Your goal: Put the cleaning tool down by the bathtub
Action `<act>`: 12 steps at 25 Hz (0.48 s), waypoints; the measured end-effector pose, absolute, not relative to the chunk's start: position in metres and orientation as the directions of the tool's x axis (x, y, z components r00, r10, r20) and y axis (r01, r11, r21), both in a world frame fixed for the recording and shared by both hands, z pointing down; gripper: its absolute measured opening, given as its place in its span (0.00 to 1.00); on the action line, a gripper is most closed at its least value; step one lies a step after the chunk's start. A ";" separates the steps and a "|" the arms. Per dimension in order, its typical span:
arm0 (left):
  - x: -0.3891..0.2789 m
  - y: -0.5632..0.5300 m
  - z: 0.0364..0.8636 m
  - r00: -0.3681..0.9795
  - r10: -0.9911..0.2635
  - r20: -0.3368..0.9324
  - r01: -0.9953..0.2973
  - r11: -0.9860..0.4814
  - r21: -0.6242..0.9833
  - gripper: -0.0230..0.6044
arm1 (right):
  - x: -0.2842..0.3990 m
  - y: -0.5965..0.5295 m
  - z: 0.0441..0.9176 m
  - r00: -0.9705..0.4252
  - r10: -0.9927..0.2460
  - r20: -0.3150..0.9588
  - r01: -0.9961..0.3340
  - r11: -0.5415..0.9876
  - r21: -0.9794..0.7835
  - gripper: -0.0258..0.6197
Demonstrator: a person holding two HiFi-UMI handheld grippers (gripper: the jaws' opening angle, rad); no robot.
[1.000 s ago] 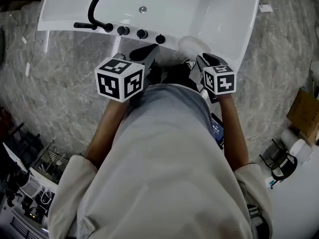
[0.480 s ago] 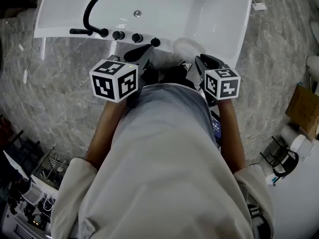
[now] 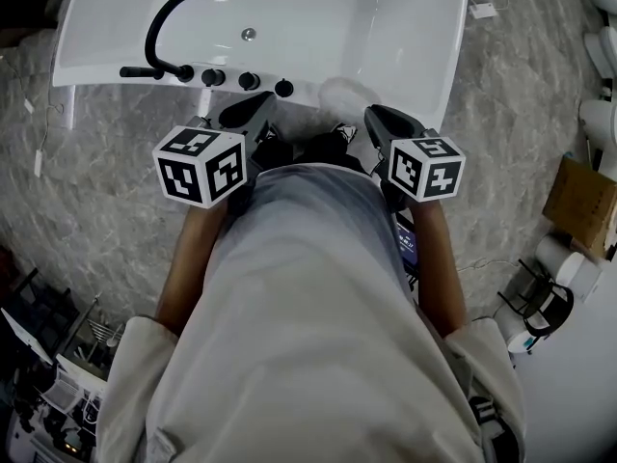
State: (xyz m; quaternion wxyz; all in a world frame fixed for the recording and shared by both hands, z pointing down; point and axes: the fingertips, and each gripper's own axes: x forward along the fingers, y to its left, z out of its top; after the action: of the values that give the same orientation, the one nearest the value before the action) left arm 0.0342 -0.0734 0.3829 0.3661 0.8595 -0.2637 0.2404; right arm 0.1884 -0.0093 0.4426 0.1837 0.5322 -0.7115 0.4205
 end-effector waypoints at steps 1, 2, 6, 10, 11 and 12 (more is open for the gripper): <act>0.034 -0.074 0.383 0.746 -0.278 0.605 -0.628 -0.593 0.503 0.05 | 0.189 -0.010 0.439 -0.366 -0.610 0.703 -0.910 0.076 -0.408 0.10; 0.033 -0.074 0.382 0.748 -0.278 0.603 -0.628 -0.592 0.505 0.05 | 0.189 -0.010 0.436 -0.364 -0.619 0.696 -0.909 0.072 -0.411 0.09; 0.026 -0.075 0.382 0.756 -0.277 0.593 -0.620 -0.593 0.514 0.05 | 0.186 -0.014 0.422 -0.350 -0.662 0.663 -0.905 0.056 -0.422 0.08; 0.020 -0.079 0.380 0.759 -0.281 0.587 -0.615 -0.606 0.505 0.05 | 0.180 -0.019 0.414 -0.332 -0.695 0.638 -0.904 0.041 -0.426 0.06; 0.019 -0.080 0.379 0.759 -0.284 0.586 -0.614 -0.610 0.501 0.05 | 0.179 -0.019 0.413 -0.330 -0.700 0.633 -0.902 0.036 -0.430 0.06; 0.018 -0.081 0.378 0.760 -0.287 0.584 -0.614 -0.612 0.498 0.05 | 0.178 -0.019 0.412 -0.328 -0.704 0.630 -0.900 0.031 -0.434 0.06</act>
State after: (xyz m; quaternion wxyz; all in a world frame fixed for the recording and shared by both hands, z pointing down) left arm 0.0177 -0.0807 0.3783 0.3558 0.8679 -0.2595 0.2299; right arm 0.1778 -0.0190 0.4116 0.1213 0.5670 -0.7076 0.4039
